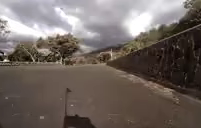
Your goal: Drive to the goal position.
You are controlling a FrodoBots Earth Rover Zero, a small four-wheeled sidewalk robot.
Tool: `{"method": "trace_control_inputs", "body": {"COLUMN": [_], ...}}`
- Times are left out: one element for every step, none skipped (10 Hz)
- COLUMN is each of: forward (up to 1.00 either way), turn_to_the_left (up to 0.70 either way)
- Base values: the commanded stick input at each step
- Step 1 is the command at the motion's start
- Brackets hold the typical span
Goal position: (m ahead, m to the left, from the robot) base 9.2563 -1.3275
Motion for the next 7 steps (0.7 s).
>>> {"method": "trace_control_inputs", "body": {"forward": [1.0,1.0,1.0,1.0,1.0,1.0,1.0], "turn_to_the_left": [0.0,0.0,0.0,0.0,0.0,0.0,0.0]}}
